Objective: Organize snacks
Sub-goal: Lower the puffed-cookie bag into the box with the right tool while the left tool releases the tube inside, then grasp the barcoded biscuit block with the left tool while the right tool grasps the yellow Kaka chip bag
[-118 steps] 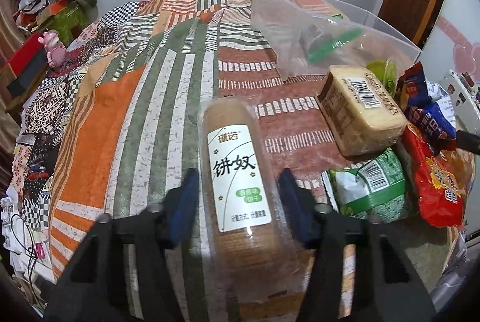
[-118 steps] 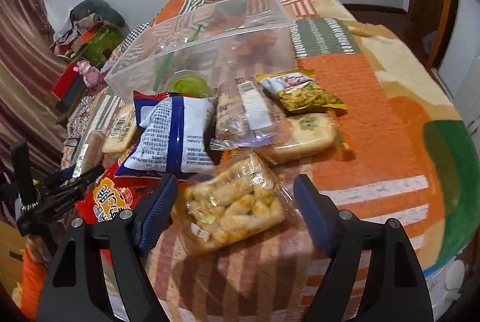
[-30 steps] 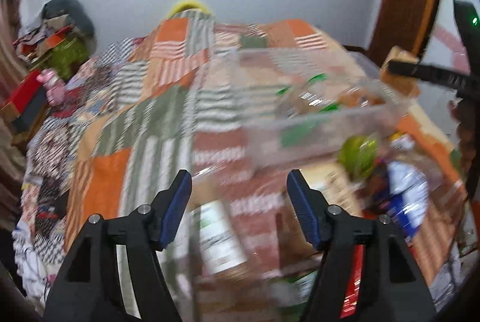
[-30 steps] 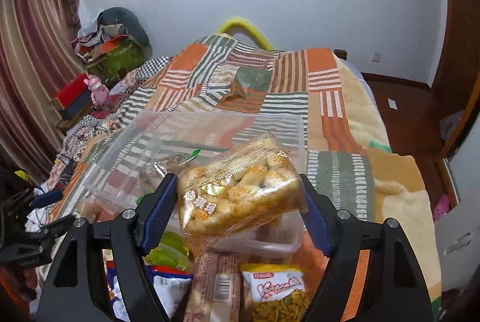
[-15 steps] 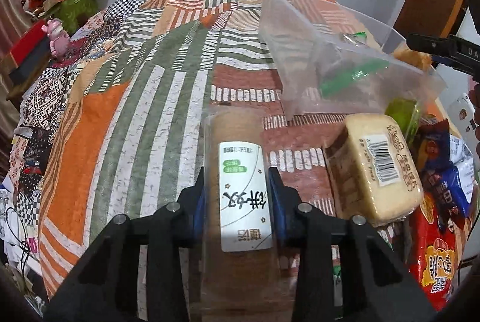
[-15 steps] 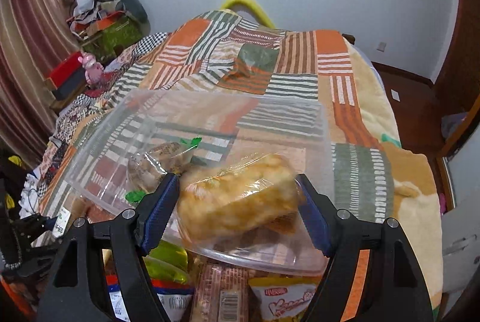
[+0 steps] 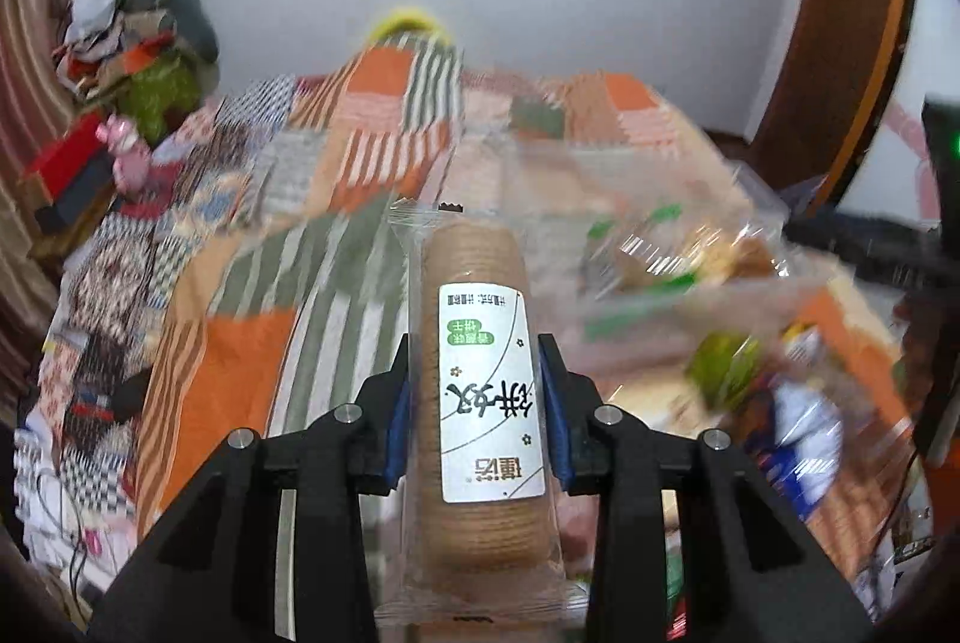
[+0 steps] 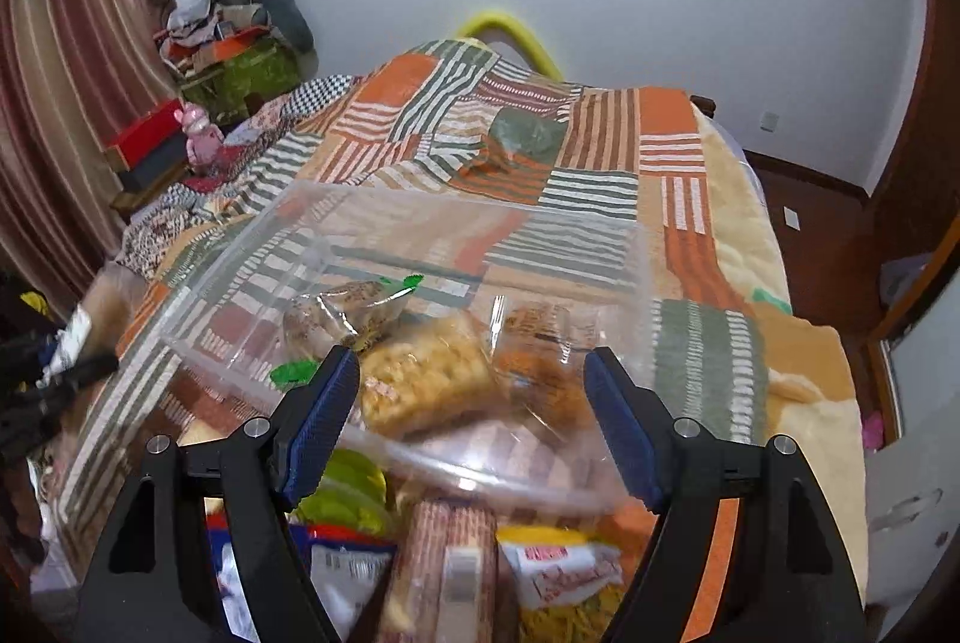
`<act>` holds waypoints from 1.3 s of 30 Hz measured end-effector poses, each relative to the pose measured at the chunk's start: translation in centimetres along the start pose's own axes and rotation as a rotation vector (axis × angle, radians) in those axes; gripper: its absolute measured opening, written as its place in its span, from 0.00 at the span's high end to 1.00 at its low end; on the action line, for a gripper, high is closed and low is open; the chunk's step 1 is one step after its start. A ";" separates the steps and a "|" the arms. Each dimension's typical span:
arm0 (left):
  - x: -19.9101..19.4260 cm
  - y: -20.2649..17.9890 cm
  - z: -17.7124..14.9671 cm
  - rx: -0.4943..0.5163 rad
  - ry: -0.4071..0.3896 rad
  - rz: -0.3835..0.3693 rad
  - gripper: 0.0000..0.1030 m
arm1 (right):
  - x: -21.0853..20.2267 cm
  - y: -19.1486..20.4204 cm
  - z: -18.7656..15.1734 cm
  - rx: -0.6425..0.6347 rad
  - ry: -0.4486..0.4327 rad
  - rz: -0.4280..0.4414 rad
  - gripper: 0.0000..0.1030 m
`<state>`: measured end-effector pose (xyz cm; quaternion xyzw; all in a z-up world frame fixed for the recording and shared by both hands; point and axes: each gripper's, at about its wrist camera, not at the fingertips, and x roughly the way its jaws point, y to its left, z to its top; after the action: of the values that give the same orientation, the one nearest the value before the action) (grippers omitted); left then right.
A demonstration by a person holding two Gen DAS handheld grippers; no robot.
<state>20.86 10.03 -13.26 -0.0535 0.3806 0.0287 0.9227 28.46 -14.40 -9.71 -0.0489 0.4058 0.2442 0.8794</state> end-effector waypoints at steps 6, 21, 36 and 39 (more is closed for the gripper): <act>0.9 -3.1 3.7 0.030 -0.043 -0.063 0.65 | -2.8 -2.1 -1.4 0.030 -0.043 -0.021 0.27; 9.1 -5.7 6.5 0.077 0.063 -0.062 0.65 | -0.7 -5.6 -6.9 0.112 0.097 -0.027 0.27; 4.4 -6.0 2.7 0.105 0.071 -0.110 0.61 | 1.7 -5.5 -8.5 0.128 0.201 0.044 0.44; 3.7 -5.8 1.4 0.096 0.085 -0.110 0.52 | 1.4 -5.2 -8.8 0.123 0.199 0.050 0.50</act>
<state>24.95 4.45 -14.44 -0.0311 0.4168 -0.0428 0.9074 25.66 -20.93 -17.19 -0.0085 0.5063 0.2346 0.8298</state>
